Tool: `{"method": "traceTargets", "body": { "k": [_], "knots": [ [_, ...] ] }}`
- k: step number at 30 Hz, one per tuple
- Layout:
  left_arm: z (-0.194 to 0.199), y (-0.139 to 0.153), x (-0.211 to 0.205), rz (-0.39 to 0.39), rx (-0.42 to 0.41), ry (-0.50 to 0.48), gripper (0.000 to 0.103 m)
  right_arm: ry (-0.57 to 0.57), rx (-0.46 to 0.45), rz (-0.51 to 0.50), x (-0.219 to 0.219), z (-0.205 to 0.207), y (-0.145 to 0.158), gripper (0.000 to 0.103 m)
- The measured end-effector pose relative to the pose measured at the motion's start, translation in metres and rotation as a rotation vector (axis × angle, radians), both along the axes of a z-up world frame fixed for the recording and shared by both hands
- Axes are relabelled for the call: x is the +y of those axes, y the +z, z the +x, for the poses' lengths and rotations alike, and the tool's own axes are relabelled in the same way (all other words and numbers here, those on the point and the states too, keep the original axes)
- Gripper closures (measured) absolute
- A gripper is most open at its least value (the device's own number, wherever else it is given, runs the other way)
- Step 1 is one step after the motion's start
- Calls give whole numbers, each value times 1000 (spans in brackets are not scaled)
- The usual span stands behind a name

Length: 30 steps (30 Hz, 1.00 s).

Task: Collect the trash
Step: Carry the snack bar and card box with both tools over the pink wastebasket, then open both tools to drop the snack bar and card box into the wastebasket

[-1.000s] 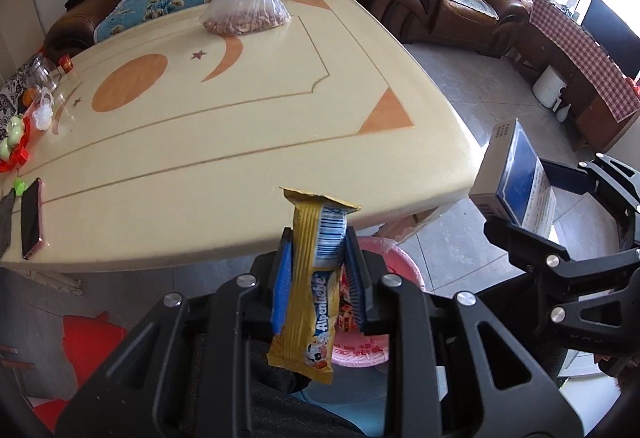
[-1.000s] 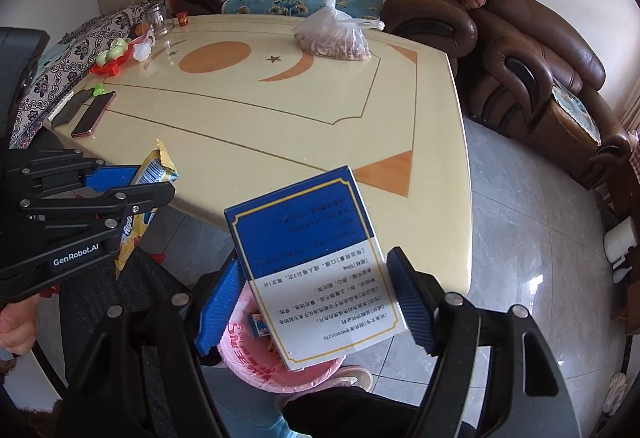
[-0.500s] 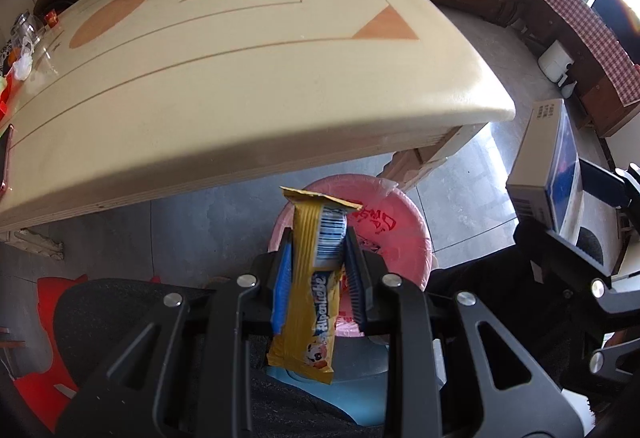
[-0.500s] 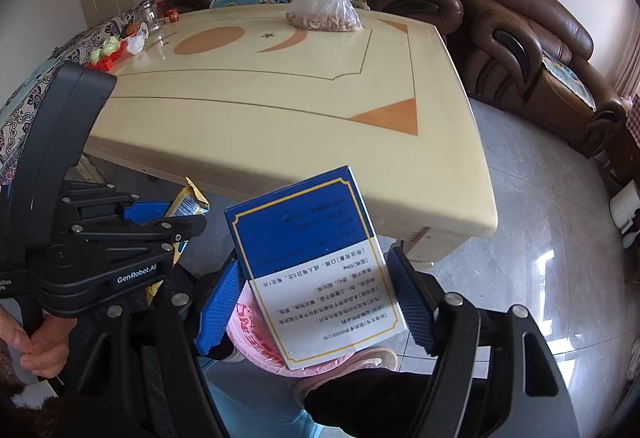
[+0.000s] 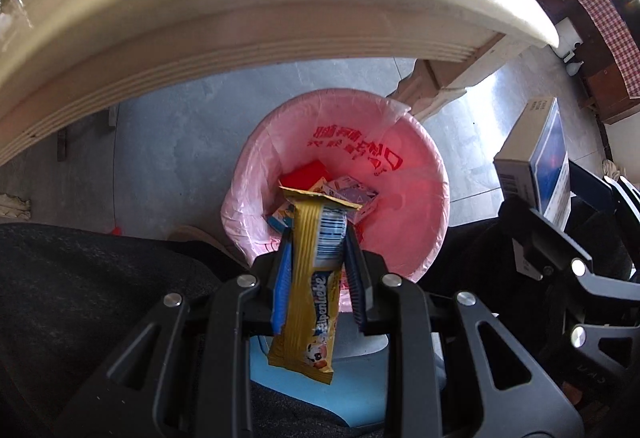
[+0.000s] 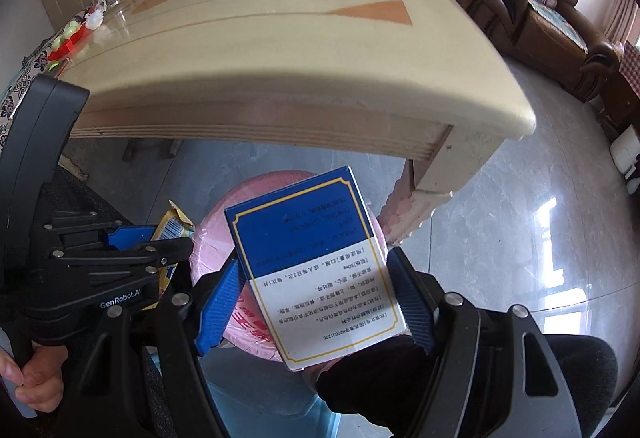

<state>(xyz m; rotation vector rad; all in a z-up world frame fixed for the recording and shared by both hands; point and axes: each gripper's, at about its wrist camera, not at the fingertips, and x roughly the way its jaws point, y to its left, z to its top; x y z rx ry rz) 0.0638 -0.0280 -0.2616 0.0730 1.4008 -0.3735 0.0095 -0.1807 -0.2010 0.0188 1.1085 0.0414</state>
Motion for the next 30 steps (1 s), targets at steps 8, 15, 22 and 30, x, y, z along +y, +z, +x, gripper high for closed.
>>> {"method": "traceTargets", "body": {
  "k": [8,15,22,30],
  "knots": [
    [22,-58,-11,-6,114,-23,78,-46,90,26,-11,26,-65,33],
    [33,-94,-15,-51,228,-18,78,-73,157,37,-22,43,-103,33],
    [48,-114,-26,-40,267,-14,77,-87,210,61,-33,57,-128,33],
    [54,-117,-22,2,256,5,43,-88,246,81,-34,64,-140,33]
  ]
}}
